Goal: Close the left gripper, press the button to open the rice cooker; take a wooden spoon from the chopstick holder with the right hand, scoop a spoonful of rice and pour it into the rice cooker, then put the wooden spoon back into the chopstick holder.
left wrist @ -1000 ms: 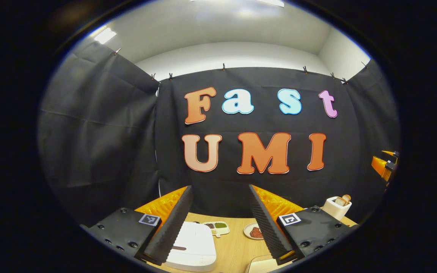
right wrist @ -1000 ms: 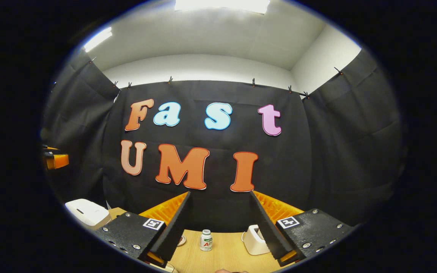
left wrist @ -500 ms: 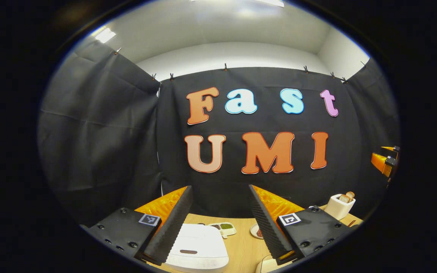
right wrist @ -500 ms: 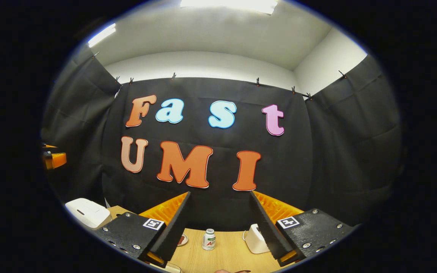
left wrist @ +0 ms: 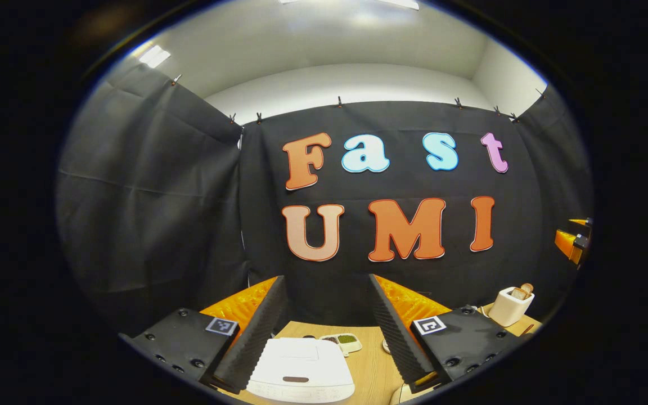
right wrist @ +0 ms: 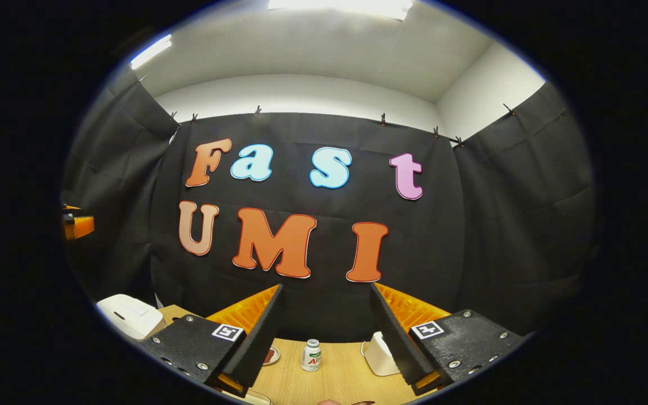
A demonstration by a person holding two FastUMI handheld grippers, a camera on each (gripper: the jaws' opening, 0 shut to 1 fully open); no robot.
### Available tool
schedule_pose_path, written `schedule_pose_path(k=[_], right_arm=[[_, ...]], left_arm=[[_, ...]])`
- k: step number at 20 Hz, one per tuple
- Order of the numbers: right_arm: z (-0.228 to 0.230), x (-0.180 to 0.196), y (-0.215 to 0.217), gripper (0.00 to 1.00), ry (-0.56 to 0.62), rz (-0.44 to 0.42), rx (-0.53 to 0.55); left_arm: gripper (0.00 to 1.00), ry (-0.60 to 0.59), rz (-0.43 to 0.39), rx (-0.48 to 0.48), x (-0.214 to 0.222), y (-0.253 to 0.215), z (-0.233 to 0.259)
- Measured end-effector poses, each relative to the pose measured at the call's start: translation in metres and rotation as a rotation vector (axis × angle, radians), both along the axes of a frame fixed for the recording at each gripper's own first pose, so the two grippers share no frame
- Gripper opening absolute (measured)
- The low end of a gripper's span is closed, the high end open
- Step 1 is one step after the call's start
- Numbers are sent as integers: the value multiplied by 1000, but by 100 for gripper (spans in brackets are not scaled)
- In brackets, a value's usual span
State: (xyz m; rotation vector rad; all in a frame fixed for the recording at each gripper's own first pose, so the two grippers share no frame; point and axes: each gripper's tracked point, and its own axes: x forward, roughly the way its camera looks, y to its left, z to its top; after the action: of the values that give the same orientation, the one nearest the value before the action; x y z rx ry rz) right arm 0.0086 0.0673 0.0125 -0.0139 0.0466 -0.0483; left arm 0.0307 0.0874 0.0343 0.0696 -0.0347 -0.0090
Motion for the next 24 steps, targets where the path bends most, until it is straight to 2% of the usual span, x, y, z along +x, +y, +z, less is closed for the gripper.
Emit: schedule_pose_path(k=[4, 7, 8, 9, 12, 16, 20, 24], right_arm=[[-8, 1, 4, 93, 15, 5, -6], [-15, 2, 7, 93, 32, 10, -18], [-18, 2, 7, 93, 36, 8, -21], [-19, 2, 8, 93, 40, 7, -23], [-26, 1, 4, 93, 52, 0, -18], [-37, -2, -2, 93, 78, -21, -16], [-56, -8, -13, 93, 125, -59, -19], [-79, -20, -23, 93, 188, -89, -21]], left_arm=[[95, 22, 6, 3, 8, 9, -12], [38, 56, 61, 7, 10, 28, -24], [25, 74, 81, 4, 13, 35, -29], [7, 88, 76, -5, 14, 36, -34], [5, 161, 108, 6, 17, 53, -51], [4, 353, 119, -20, 38, 65, -111], [4, 620, 106, -135, 39, 71, -188], [6, 814, 98, -238, 38, 71, -248]])
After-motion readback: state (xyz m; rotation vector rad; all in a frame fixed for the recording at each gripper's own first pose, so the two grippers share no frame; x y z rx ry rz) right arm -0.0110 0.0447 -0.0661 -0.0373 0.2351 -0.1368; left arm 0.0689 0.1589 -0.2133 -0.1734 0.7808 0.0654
